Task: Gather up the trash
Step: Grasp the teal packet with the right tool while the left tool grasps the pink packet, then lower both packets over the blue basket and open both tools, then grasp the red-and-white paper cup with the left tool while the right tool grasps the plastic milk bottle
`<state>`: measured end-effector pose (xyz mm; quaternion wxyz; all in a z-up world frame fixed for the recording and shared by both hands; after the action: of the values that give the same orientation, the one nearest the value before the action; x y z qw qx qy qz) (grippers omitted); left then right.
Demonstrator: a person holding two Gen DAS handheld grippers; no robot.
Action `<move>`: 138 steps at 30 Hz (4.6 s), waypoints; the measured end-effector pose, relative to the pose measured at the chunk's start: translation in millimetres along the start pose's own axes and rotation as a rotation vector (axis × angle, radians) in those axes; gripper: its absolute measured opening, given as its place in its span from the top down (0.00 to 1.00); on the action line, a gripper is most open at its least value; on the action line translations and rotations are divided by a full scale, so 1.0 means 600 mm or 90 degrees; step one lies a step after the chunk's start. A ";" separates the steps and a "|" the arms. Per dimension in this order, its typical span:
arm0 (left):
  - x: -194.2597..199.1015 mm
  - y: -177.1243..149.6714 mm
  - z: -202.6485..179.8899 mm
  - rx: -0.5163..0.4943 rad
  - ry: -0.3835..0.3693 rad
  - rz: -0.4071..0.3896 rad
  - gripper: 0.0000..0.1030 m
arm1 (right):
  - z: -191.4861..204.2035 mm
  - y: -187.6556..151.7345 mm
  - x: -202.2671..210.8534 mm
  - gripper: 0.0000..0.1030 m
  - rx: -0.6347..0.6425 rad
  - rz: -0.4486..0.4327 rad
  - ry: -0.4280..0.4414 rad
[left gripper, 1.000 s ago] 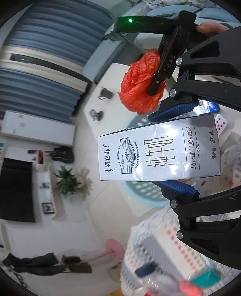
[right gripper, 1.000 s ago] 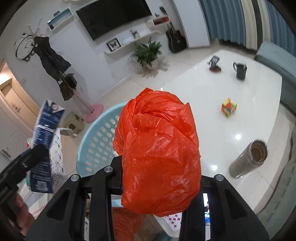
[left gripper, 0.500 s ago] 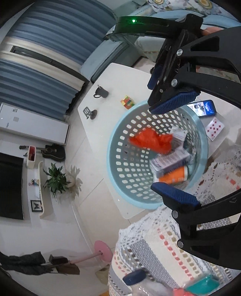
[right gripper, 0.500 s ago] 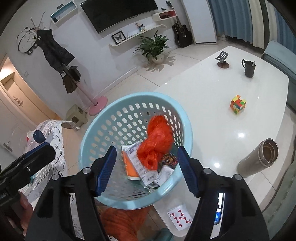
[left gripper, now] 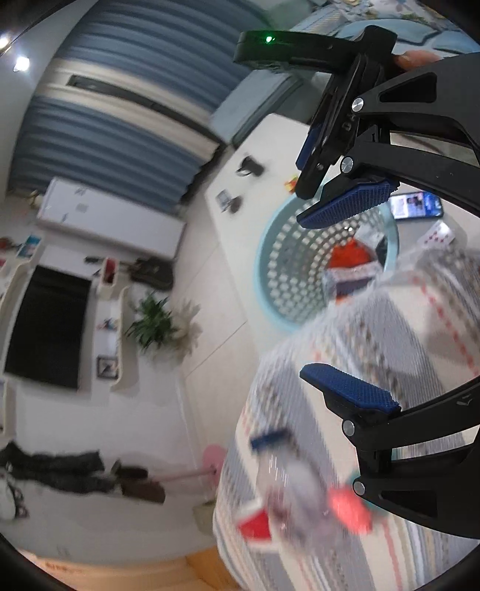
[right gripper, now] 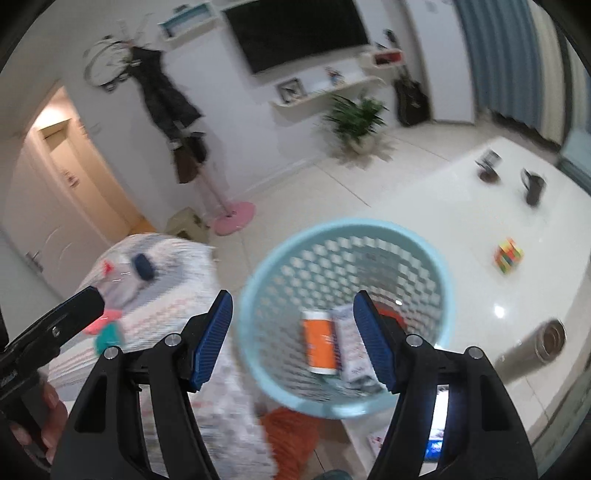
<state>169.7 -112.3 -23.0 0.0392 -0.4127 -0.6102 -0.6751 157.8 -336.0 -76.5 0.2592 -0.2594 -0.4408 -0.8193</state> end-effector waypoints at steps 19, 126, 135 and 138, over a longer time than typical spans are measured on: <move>0.136 -0.114 0.295 0.181 0.112 0.012 0.30 | 0.352 -0.149 -0.157 0.23 0.226 0.163 0.106; -0.117 -0.024 0.022 -0.005 -0.041 0.086 0.30 | -0.020 0.022 -0.077 0.37 -0.049 -0.008 -0.067; -0.072 -0.022 0.053 0.030 -0.020 0.049 0.30 | 0.052 0.019 -0.051 0.37 0.012 -0.031 -0.038; -0.042 -0.016 0.074 0.038 0.004 0.025 0.30 | 0.085 0.017 -0.046 0.37 0.035 -0.036 -0.023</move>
<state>203.6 -83.1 -49.5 0.0668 -0.4212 -0.6217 -0.6570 194.5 -292.1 -64.0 0.2350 -0.2540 -0.4752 -0.8090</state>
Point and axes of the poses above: each gripper's, at about its wrist camera, not at the fingertips, and x roughly against the way its jaws point, z to its left, y to its top, the point moved 1 cm from there along -x, roughly the way its jaws point, and after that the axes turned 9 degrees about -x, right-handed, at the moved point
